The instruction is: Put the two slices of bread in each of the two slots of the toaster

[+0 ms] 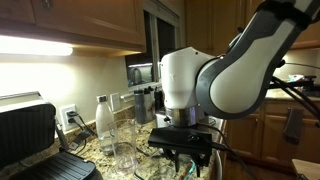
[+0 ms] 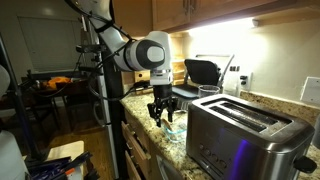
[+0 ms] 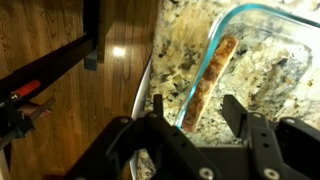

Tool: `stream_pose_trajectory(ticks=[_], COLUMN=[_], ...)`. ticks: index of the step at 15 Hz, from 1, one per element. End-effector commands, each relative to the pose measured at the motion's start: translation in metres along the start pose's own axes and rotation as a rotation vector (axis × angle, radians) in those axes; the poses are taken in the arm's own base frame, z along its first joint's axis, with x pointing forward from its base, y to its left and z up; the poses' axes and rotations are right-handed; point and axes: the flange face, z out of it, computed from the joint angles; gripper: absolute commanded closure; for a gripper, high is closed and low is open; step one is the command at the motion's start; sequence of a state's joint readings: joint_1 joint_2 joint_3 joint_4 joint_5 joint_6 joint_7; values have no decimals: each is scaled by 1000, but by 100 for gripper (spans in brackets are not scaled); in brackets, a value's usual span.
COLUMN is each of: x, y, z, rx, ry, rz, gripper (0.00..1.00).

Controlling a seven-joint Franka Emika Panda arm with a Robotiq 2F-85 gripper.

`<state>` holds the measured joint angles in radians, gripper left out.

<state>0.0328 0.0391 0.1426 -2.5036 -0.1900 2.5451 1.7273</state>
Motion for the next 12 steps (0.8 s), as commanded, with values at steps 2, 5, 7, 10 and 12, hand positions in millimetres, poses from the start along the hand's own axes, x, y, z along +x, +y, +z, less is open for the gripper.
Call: stream_pose_trajectory(ticks=[2, 5, 7, 10, 12], x=[-2, -2, -1, -1, -1], y=[-10, -17, -20, -23, -24], z=[1, -1, -4, -10, -17], rx=[6, 8, 13, 19, 28], ry=[17, 21, 24, 29, 37], rz=[3, -5, -7, -8, -8], gripper=[68, 77, 81, 82, 92])
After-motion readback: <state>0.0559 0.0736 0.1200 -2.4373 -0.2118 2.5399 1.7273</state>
